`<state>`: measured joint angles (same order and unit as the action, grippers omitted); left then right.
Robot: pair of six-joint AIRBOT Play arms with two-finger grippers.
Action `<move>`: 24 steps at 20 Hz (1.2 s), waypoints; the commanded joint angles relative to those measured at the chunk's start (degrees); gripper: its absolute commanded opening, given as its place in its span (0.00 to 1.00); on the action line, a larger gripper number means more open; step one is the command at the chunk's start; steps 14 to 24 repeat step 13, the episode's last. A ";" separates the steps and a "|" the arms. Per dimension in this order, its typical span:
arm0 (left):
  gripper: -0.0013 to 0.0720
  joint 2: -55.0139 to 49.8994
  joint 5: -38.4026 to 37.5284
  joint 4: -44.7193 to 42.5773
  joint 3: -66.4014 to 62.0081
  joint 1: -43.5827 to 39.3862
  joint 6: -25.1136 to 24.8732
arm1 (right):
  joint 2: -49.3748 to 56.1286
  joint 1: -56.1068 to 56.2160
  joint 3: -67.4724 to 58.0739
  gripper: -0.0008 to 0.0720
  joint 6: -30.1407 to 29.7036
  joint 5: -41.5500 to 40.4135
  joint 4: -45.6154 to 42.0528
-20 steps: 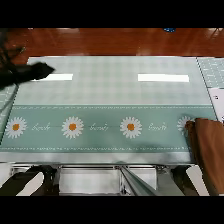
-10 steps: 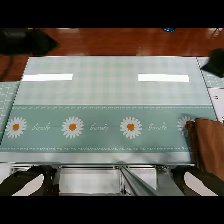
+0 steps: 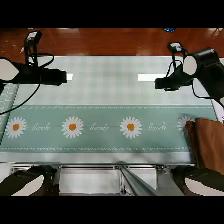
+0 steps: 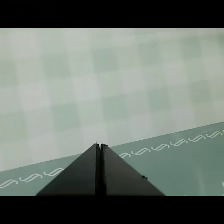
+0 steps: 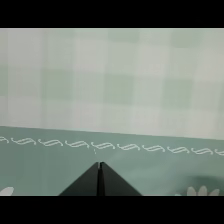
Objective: Fold the shirts.
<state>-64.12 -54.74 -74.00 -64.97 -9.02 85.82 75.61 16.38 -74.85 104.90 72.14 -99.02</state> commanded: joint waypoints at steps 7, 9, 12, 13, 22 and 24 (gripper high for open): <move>0.04 -0.55 -0.11 -1.22 0.68 -0.20 0.42 | 0.59 0.81 0.28 0.05 0.72 1.79 -1.01; 0.04 -0.55 -0.11 -1.22 0.68 -0.20 0.42 | 0.59 0.81 0.28 0.05 0.72 1.79 -1.01; 0.04 -0.55 -0.11 -1.22 0.68 -0.20 0.42 | 0.59 0.81 0.28 0.05 0.72 1.79 -1.05; 0.04 -0.55 -0.11 -1.22 0.68 -0.20 0.42 | 0.59 0.81 0.28 0.05 0.72 1.79 -1.03; 0.04 -0.55 -0.11 -1.22 0.68 -0.20 0.42 | 0.59 0.81 0.28 0.05 0.72 1.79 -1.03; 0.04 -0.55 -0.11 -1.22 0.68 -0.20 0.42 | 0.59 0.81 0.28 0.05 0.72 1.79 -1.03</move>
